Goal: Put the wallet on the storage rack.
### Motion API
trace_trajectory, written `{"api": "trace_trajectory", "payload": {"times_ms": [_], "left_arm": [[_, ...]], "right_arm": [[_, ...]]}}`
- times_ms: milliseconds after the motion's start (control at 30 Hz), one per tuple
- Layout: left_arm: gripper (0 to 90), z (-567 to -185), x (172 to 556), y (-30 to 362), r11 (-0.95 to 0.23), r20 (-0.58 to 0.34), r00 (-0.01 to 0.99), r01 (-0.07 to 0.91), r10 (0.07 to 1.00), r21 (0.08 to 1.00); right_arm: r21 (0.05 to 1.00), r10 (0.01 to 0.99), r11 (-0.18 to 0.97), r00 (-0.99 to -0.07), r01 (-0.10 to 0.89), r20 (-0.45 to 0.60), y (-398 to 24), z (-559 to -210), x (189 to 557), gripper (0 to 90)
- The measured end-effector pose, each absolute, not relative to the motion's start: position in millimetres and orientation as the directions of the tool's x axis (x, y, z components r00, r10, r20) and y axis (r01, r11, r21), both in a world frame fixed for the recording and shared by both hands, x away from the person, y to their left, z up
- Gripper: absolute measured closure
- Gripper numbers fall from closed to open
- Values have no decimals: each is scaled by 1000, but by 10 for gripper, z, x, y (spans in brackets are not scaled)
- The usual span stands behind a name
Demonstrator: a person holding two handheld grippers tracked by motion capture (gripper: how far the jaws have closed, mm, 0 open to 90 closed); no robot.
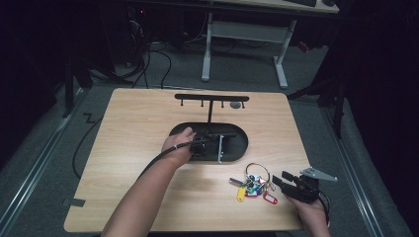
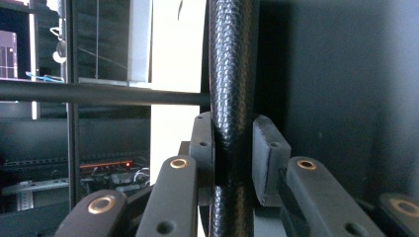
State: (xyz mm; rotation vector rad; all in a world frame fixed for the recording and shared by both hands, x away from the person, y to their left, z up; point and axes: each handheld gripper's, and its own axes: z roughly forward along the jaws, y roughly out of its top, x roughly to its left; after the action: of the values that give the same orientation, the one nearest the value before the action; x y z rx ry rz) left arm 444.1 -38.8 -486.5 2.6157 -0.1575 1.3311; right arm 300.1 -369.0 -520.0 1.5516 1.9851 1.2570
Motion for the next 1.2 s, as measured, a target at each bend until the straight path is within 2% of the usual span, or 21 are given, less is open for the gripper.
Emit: {"api": "trace_trajectory", "payload": {"times_ms": [267,633,967,1200], "left_arm": [[737,-4893,4477,-354,-967,761,648,-200,-10,157],[689,-4908,4470,-368,-975,695,719,-152,5,165],[613,-4762,4398,-321,-969,638,768,-113,55,221],[622,-4601,4253,-281,-959,627,774,-103,90,264]], "right_arm": [[786,899,16,-353,618,259,-3691,-5208,3005,441],[788,900,19,-354,615,254,-3681,-5201,3004,440],[790,902,15,-349,612,254,-3692,-5186,3005,439],[794,901,26,-358,607,244,-3675,-5170,3006,439]]}}
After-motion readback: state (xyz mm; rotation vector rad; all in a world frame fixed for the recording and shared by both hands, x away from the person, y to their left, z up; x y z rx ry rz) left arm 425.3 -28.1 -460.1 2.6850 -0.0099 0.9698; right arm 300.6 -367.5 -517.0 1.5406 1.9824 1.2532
